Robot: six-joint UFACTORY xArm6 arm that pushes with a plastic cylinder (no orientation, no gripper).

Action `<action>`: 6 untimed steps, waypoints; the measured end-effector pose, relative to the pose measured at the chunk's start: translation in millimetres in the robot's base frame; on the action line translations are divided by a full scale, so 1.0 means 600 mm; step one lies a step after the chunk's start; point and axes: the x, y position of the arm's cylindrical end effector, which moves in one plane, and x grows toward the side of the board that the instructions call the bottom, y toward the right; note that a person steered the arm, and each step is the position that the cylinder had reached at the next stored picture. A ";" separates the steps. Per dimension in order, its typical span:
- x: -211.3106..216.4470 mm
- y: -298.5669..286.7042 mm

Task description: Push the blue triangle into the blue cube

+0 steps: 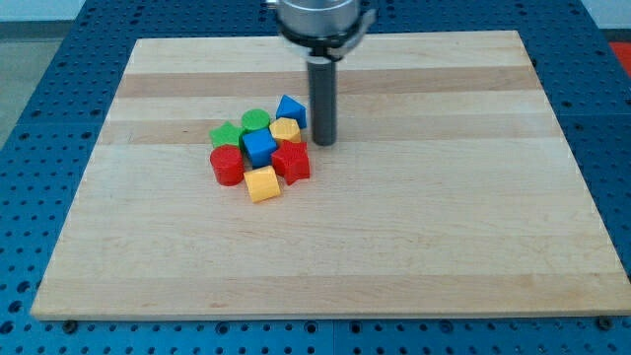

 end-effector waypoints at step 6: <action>-0.072 -0.175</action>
